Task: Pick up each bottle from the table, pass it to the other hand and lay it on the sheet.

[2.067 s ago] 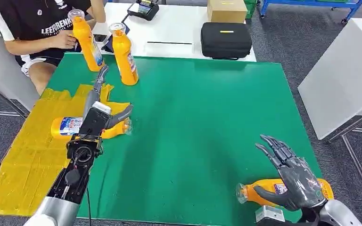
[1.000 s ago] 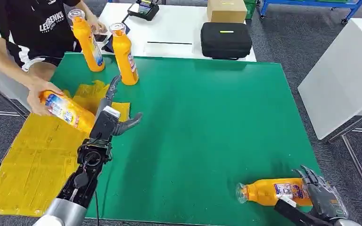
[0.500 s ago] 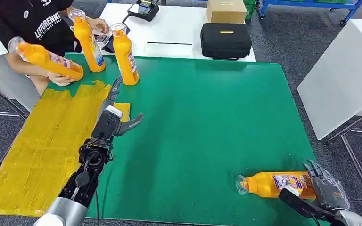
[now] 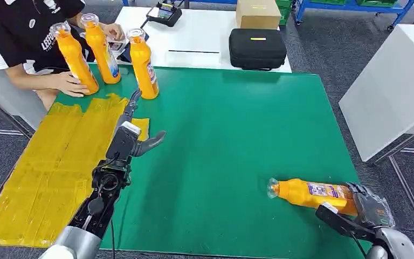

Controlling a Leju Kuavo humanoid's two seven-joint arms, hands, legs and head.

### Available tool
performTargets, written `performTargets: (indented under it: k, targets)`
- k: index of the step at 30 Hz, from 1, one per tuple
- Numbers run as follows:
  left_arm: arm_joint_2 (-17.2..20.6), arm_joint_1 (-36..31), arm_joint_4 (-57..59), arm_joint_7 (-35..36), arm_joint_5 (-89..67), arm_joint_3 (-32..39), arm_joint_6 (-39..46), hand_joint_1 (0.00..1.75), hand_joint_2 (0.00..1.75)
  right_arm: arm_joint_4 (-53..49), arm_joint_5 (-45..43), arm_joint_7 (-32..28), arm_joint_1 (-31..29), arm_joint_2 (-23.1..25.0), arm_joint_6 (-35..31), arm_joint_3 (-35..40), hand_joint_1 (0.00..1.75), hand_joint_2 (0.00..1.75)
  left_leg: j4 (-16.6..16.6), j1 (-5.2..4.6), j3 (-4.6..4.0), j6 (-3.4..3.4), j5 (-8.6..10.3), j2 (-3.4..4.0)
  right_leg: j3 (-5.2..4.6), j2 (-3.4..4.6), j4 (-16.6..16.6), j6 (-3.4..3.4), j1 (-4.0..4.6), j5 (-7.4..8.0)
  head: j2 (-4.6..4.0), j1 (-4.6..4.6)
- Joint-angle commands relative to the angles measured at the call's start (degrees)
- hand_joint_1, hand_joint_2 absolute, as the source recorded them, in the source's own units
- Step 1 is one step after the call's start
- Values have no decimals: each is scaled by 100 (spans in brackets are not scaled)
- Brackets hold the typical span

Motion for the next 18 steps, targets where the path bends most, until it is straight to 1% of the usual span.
performTargets:
  k: [1, 4, 6, 8, 9, 10, 11, 12, 14, 16, 17, 18]
  targets:
    - [67, -145, 279, 51, 66, -66, -20, 0, 175, 403, 39, 108, 221, 137, 170, 592, 175, 175, -5, 14, 17, -13, -7, 0, 22, -7, -11, -12, 15, -5, 0, 2]
    - [58, -113, 223, 70, 103, -52, -12, 0, 175, 328, 17, 180, 253, 114, 175, 770, 175, 175, -5, 15, 17, -13, -8, 12, 20, -3, -10, -11, 16, -5, 0, 2]
    - [55, -88, 160, 101, 111, -40, -13, 0, 175, 143, -84, 278, 299, 154, 69, 977, 175, 175, -6, 17, 29, -20, -15, 18, 29, 2, -10, -17, 18, -10, 0, 2]
    - [56, -82, 146, 113, 111, -38, -16, 0, 175, 85, -142, 337, 314, 150, 79, 1063, 175, 175, -4, 17, 19, -16, -11, 25, 16, 13, -8, -12, 17, -4, 0, 2]
    - [57, -78, 140, 116, 112, -33, -13, 0, 175, 38, -191, 318, 316, 168, 5, 1090, 175, 175, -4, 16, 18, -16, -11, 23, 15, 12, -7, -12, 17, -4, 0, 0]
    - [50, -59, 120, 118, 110, -6, 18, 0, 175, -107, -335, 180, 283, 287, -365, 1140, 175, 175, -5, 17, 25, -20, -13, 24, 21, 10, -8, -16, 18, -6, 0, 2]
    - [62, -21, 60, 122, 105, -6, 0, 0, 175, -141, -356, 273, 239, 308, -376, 1288, 175, 175, -4, 18, 19, -17, -11, 30, 13, 20, -8, -13, 18, -1, 0, 2]
    - [65, 30, 0, 139, 98, 20, 39, 0, 175, -366, -744, 51, 103, 572, -741, 1333, 175, 175, -8, 18, 34, -25, -17, 33, 26, 18, -8, -21, 19, -7, 0, 0]
    - [59, 94, -86, 160, 60, 25, 44, 0, 175, -568, -1056, 173, -99, 869, -983, 1587, 175, 175, -6, 17, 20, -19, -12, 44, 13, 36, -7, -15, 19, 3, 0, 2]
    - [30, 144, -171, 184, -12, 10, 48, 0, 175, -580, -1580, 498, -283, 968, -1222, 1980, 175, 175, -6, 19, 25, -26, -18, 63, 14, 52, -4, -21, 21, 2, 0, -2]
    - [13, 167, -224, 215, -64, -11, 101, 0, 175, -577, -2172, 617, -445, 1163, -1352, 1894, 175, 175, -5, 19, 16, -22, -16, 66, 7, 59, -3, -17, 21, 7, 0, -2]
    - [-4, 168, -269, 225, -80, -32, 93, 0, 175, -550, -2619, 518, -557, 1258, -1282, 1940, 175, 175, -5, 17, 10, -20, -13, 60, -1, 53, 1, -16, 19, 9, 0, 0]
